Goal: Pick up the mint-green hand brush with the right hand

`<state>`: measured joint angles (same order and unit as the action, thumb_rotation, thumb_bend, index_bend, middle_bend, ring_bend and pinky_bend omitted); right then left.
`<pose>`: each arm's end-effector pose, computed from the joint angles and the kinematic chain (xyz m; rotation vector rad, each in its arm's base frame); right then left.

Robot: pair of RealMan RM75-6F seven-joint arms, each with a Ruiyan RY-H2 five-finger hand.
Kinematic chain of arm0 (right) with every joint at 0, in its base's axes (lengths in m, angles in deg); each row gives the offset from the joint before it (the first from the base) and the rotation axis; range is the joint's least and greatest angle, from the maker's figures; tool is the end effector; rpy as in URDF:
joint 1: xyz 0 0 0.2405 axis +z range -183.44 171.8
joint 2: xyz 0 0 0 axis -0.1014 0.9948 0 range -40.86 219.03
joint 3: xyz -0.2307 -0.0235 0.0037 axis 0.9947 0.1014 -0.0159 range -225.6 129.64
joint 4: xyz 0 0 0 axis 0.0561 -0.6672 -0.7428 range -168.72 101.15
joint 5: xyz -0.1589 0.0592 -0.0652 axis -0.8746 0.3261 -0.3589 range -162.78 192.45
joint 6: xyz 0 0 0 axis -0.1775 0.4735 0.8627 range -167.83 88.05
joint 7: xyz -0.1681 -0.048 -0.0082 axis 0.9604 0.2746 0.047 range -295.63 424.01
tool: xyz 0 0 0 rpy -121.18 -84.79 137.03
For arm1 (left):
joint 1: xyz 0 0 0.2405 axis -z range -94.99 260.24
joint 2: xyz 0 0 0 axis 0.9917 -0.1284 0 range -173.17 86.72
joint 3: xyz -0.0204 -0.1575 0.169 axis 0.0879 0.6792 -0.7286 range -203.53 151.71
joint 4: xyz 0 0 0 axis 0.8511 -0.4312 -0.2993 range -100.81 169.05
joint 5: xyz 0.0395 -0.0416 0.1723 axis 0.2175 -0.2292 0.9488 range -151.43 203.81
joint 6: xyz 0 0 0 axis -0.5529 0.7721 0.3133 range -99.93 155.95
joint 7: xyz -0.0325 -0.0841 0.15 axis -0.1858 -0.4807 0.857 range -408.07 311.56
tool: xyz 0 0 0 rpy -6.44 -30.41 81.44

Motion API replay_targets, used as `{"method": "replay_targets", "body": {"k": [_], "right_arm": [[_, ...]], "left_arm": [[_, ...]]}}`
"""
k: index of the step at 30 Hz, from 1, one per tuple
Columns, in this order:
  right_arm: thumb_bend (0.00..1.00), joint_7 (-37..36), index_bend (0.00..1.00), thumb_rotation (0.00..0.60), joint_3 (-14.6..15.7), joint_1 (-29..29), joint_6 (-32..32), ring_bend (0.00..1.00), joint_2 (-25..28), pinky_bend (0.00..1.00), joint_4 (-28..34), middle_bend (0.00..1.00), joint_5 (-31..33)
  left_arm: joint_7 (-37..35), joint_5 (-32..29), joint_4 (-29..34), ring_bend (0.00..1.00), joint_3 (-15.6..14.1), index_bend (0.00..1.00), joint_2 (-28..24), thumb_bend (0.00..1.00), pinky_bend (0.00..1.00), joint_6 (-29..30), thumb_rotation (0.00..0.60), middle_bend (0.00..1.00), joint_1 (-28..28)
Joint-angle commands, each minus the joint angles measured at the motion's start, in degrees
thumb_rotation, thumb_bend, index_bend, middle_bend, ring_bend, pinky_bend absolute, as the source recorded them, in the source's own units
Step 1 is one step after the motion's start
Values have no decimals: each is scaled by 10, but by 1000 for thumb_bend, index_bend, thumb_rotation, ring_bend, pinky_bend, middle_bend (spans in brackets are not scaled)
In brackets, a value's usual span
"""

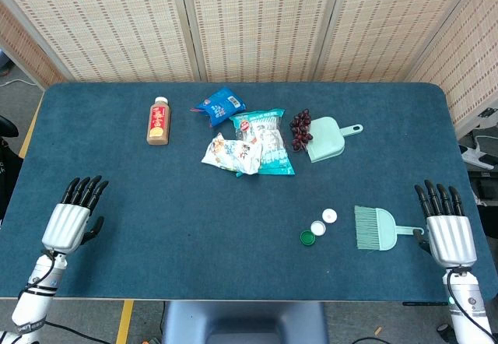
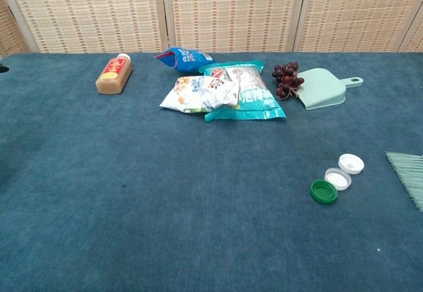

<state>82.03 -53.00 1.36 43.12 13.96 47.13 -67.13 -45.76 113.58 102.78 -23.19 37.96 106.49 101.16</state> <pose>-0.2987 -0.2277 0.1397 1.4260 -0.6787 0.6549 -0.2682 0.2804 0.1010 -1.6136 -0.6925 -0.8878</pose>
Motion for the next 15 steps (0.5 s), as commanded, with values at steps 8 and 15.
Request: {"method": "replay_targets", "body": {"k": [8, 15], "right_arm": [[161, -4, 0, 600, 25, -7, -33, 0, 11, 0, -14, 0, 9], [161, -50, 0, 600, 24, -1, -71, 0, -7, 0, -76, 0, 26]], "left_arm": [[-1, -2, -5, 0, -3, 0, 2, 431, 53, -9, 600, 0, 1], [4, -4, 2, 0, -2, 0, -1, 432, 52, -8, 600, 0, -1]]}}
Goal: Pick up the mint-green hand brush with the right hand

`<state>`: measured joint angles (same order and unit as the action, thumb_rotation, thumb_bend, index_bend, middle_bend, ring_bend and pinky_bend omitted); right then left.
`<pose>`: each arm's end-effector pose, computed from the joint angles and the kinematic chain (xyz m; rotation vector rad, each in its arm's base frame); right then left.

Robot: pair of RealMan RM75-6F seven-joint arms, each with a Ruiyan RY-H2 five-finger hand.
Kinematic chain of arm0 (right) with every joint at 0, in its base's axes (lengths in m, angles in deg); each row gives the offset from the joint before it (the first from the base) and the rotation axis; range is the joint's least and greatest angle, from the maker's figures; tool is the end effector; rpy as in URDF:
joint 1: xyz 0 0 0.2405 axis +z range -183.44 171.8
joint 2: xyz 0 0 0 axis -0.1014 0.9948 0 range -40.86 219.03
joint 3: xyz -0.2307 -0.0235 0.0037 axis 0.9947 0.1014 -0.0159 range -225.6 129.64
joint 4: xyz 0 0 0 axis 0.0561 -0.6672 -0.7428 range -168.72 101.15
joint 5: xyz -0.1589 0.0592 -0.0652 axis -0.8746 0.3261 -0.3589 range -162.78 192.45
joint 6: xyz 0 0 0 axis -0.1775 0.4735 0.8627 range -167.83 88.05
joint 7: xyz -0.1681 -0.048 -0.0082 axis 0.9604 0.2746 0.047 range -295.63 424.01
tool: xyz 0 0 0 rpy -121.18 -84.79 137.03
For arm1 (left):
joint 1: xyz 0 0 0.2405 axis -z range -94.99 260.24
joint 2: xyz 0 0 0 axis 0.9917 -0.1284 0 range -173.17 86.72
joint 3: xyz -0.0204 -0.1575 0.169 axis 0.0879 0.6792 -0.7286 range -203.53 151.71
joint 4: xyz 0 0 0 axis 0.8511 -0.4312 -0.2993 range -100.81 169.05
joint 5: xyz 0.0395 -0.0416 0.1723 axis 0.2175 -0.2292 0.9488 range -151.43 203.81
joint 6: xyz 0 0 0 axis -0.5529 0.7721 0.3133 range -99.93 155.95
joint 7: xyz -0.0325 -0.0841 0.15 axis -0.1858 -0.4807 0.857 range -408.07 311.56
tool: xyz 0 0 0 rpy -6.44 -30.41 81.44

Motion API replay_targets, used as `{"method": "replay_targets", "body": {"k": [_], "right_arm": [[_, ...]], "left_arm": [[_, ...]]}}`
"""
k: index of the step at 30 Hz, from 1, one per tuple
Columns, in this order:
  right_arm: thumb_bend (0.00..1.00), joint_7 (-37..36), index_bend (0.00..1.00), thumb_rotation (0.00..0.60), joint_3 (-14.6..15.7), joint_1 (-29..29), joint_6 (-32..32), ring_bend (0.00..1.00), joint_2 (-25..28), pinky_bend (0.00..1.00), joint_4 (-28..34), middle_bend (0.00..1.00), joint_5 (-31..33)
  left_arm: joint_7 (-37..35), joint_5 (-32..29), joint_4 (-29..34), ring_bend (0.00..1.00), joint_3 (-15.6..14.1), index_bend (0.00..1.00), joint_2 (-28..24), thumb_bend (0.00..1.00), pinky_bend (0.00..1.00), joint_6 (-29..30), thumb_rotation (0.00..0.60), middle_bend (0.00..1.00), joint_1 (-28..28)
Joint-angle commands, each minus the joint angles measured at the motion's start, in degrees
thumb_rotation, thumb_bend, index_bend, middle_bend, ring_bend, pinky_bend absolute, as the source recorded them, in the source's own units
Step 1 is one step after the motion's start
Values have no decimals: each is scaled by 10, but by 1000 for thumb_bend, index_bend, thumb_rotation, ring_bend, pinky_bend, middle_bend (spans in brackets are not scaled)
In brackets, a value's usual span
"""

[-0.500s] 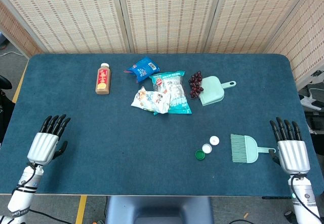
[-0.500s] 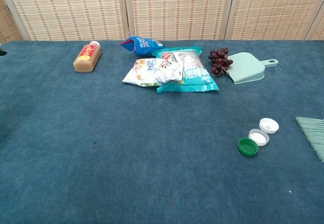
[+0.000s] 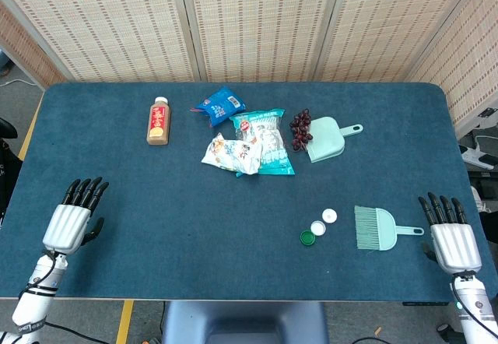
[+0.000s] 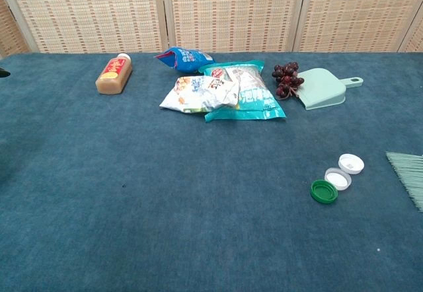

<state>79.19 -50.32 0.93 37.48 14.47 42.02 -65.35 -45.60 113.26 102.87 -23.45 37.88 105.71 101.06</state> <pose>-0.3325 -0.2171 0.1319 1.4876 -0.7510 0.5183 -0.2710 0.2793 0.0989 -1.6203 -0.7056 -0.8701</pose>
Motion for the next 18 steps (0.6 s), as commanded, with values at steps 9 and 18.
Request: {"method": "replay_targets", "body": {"k": [9, 18], "right_arm": [[161, -24, 190, 600, -4, 17, -36, 0, -63, 0, -108, 186, 11], [181, -26, 370, 600, -3, 34, -65, 4, -105, 0, -162, 307, 9]], "left_arm": [[9, -7, -4, 0, 1, 0, 5, 432, 53, -14, 600, 0, 3], [9, -12, -7, 0, 3, 0, 4, 433, 53, -16, 600, 0, 3]]}}
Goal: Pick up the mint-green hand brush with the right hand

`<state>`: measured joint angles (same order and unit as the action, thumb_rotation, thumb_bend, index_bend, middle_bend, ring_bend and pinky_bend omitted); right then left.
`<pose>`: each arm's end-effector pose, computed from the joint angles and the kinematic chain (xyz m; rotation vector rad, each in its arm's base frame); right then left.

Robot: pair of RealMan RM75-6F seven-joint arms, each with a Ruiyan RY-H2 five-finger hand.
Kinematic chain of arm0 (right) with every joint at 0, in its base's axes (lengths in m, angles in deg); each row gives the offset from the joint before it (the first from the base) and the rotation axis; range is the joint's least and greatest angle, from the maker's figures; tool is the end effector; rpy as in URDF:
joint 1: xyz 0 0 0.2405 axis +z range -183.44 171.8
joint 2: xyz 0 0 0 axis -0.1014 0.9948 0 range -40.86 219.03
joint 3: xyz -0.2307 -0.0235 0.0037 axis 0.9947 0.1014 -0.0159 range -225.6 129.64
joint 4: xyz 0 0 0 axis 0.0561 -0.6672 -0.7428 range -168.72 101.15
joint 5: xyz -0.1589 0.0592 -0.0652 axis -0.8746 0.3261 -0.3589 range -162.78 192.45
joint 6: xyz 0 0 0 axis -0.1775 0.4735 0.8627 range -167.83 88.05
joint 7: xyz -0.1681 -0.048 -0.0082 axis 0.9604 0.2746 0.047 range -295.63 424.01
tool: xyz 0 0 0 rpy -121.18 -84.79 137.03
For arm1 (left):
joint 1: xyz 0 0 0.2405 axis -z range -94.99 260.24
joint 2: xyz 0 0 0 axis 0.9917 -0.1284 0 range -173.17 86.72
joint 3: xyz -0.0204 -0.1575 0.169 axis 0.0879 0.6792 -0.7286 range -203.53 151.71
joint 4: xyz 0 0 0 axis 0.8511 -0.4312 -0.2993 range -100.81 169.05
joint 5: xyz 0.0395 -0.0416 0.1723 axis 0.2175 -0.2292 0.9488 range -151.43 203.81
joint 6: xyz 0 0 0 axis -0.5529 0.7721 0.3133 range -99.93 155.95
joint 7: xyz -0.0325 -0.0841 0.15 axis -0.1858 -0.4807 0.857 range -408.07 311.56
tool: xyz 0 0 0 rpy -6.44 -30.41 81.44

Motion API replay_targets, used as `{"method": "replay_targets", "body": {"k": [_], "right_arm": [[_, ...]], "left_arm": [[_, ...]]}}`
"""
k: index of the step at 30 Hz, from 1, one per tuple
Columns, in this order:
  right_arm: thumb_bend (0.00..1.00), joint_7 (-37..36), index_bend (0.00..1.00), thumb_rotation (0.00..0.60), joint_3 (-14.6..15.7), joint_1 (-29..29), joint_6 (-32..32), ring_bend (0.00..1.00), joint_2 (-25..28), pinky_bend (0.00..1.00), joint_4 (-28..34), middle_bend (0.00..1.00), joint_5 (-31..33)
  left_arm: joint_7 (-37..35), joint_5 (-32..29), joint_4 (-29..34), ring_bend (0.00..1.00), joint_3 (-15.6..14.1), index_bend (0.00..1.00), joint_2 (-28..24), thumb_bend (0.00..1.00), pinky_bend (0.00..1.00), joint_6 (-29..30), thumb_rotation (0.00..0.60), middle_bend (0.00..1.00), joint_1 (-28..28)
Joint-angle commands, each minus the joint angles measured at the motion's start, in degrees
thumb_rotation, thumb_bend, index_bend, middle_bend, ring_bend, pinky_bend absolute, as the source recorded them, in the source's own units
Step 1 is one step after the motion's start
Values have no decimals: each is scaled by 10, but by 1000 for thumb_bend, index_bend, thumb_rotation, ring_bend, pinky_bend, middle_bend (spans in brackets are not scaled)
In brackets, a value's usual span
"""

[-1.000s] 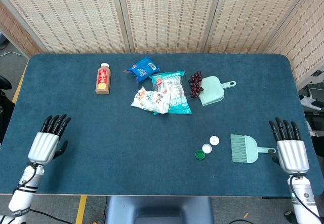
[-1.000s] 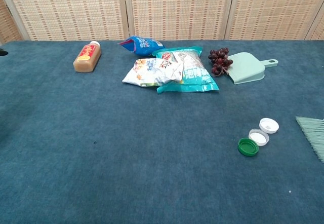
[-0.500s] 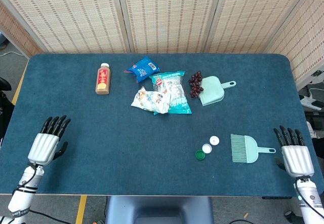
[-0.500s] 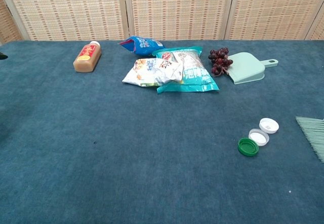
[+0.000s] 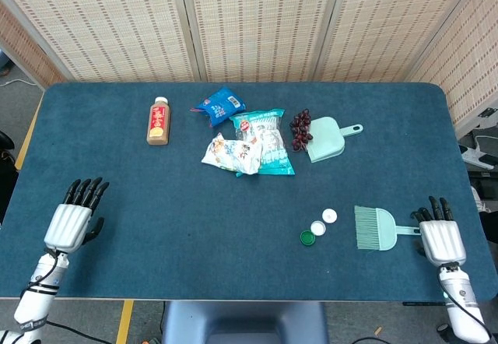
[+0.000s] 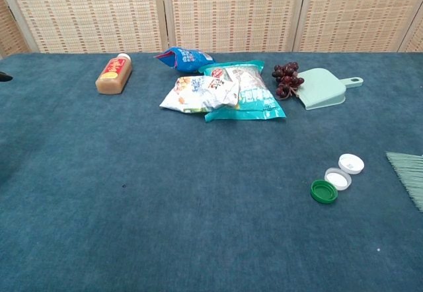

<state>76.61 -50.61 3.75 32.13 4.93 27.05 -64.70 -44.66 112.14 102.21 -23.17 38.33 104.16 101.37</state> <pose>-0.3559 -0.2347 0.0961 1.5270 -0.7526 0.4548 -0.2753 0.2825 0.0961 -1.6204 -0.7119 -0.8357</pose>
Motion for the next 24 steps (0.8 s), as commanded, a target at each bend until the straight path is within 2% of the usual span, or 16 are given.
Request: {"method": "replay_targets", "body": {"k": [1, 10, 24], "right_arm": [[187, 0, 378, 600, 1, 8, -17, 10, -12, 0, -17, 316, 3], [211, 1, 415, 600, -3, 21, -47, 42, -37, 0, -55, 352, 12], [251, -18, 436, 600, -5, 32, -73, 63, -56, 0, -83, 367, 18]], "left_arm": [[-1, -1, 0, 0, 0, 0, 0, 433, 53, -1, 600, 0, 0], [3, -3, 1, 0, 1, 0, -1, 433, 53, -2, 600, 0, 0], [6, -5, -3, 0, 3, 0, 4, 442, 52, -5, 600, 0, 2]]}}
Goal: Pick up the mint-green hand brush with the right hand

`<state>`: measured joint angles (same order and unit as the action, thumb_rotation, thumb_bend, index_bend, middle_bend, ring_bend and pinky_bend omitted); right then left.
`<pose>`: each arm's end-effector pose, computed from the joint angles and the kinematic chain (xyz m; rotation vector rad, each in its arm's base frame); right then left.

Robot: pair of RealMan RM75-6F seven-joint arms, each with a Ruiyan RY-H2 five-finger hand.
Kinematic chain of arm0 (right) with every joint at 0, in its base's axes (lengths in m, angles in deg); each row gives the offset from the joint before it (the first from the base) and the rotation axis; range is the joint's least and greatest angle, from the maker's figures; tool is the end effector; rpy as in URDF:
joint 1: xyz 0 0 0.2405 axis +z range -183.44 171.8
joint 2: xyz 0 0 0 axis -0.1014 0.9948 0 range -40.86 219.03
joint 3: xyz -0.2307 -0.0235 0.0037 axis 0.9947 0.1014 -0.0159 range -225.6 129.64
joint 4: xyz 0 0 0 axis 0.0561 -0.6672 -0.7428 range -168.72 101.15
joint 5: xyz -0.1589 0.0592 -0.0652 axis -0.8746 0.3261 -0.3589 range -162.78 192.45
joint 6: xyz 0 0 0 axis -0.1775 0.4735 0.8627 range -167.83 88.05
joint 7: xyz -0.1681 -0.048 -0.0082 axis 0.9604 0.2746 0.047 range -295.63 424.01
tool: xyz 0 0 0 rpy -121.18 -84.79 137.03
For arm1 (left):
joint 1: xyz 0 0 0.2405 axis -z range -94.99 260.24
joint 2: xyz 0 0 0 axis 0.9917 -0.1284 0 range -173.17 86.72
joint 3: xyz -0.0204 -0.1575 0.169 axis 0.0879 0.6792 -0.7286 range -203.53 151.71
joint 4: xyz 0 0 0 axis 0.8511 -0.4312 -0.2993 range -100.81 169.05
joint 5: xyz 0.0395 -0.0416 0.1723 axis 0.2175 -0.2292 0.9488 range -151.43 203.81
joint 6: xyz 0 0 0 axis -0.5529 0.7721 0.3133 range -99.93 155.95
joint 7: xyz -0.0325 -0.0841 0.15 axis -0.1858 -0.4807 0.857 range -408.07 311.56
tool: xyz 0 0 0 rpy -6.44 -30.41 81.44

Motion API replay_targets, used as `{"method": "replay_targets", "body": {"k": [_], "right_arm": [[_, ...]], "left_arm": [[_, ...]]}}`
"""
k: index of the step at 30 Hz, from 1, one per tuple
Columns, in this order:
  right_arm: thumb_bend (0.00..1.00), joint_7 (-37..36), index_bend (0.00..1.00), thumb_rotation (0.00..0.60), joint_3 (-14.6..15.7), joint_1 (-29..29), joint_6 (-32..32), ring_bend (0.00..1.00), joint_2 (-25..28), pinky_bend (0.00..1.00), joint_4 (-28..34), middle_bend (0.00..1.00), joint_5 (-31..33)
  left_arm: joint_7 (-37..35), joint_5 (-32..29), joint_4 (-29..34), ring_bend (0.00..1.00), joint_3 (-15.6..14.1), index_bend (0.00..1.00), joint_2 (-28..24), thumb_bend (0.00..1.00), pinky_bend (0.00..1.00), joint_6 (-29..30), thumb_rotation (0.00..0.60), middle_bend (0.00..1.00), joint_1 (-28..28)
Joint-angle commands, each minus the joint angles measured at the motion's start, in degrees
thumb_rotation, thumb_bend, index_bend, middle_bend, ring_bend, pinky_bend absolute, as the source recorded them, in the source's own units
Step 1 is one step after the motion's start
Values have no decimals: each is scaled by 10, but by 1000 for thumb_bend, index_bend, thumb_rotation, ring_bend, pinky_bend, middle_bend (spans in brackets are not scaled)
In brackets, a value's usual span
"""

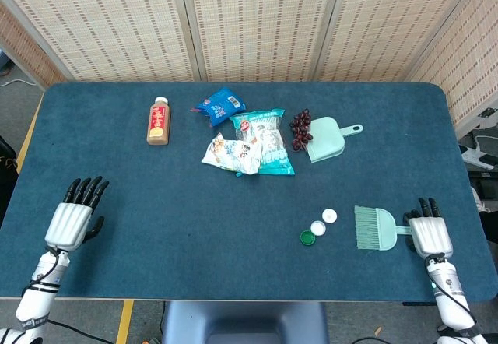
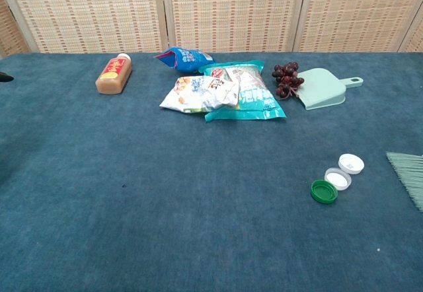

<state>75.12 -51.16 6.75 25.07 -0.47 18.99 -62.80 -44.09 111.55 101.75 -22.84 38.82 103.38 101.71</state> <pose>-0.3693 -0.2512 0.0695 1.5574 -0.8084 0.3914 -0.2760 0.2854 0.0939 -1.6190 -0.7125 -0.8231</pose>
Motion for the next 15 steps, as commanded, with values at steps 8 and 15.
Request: {"method": "replay_targets", "body": {"k": [8, 15], "right_arm": [[326, -7, 460, 600, 0, 8, -6, 77, -10, 0, -5, 384, -4], [332, 1, 467, 600, -1, 13, -17, 83, -14, 0, -5, 388, 0]], "left_arm": [[0, 1, 3, 0, -2, 0, -5, 450, 53, 3, 600, 0, -3], [2, -1, 3, 0, -1, 0, -5, 452, 53, 3, 600, 0, -3]]}}
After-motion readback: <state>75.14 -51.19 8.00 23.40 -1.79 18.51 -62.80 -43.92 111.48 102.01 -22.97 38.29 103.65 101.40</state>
